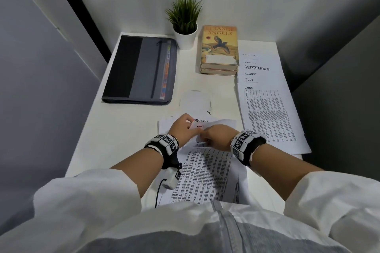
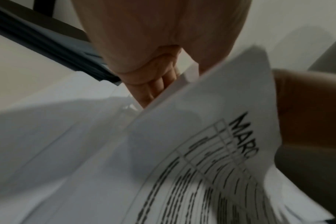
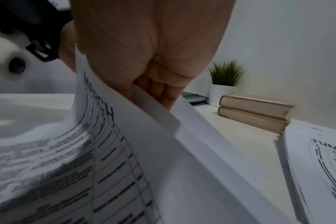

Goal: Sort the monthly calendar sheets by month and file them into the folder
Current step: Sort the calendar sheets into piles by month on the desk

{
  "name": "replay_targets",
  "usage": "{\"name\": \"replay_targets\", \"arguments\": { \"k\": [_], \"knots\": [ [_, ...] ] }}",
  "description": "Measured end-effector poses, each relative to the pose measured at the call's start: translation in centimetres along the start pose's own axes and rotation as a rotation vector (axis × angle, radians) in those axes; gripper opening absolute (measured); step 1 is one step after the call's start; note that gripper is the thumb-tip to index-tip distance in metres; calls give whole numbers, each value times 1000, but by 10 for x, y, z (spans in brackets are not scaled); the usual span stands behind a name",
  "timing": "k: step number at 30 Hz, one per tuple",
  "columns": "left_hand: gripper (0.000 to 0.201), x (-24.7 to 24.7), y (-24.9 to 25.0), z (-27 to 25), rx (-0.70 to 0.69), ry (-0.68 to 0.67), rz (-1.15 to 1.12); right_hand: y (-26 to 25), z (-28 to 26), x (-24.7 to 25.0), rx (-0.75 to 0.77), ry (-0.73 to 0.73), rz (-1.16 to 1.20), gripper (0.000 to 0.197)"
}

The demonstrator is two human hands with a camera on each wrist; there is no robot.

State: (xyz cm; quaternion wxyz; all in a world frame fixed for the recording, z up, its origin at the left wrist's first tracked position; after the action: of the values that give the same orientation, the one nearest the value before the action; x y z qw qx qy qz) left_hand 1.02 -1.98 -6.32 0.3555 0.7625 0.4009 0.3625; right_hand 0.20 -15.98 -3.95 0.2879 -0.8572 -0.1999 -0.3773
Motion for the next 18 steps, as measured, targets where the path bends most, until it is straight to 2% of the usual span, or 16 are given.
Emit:
{"name": "replay_targets", "arguments": {
  "k": [3, 8, 9, 11, 14, 16, 18],
  "knots": [
    [24, -3, -5, 1, -20, -18, 106, 3, -9, 3, -18, 134, 83, 22],
    [29, 4, -7, -2, -23, 11, 220, 18, -17, 15, -141, 401, 234, 9],
    [26, 4, -7, -3, -35, 5, 235, 18, -15, 15, -152, 430, 260, 11],
    [9, 6, -6, -4, -47, -42, 253, 16, -10, 14, -182, 445, 293, 17],
    [21, 10, -8, -7, -58, -83, 186, 12, -5, 11, -207, 436, 111, 14],
    [27, 22, -11, -5, -53, 35, 175, 11, -5, 8, -207, 448, 47, 11],
    [33, 37, -14, -1, 6, 196, 222, 10, -4, 4, -190, 450, 93, 7]
  ]
}}
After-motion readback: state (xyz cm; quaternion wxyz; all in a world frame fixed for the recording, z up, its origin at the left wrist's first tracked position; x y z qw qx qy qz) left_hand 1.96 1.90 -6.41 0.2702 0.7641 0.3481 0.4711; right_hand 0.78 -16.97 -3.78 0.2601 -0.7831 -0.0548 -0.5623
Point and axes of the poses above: each hand's wrist, its own z-axis towards the middle knuckle, its own x-axis out of the back of the hand, y = z × x, the point moved 4 cm from there along z, towards the middle knuckle, and after that the axes turned 9 degrees about -y, right-handed, at the moved point
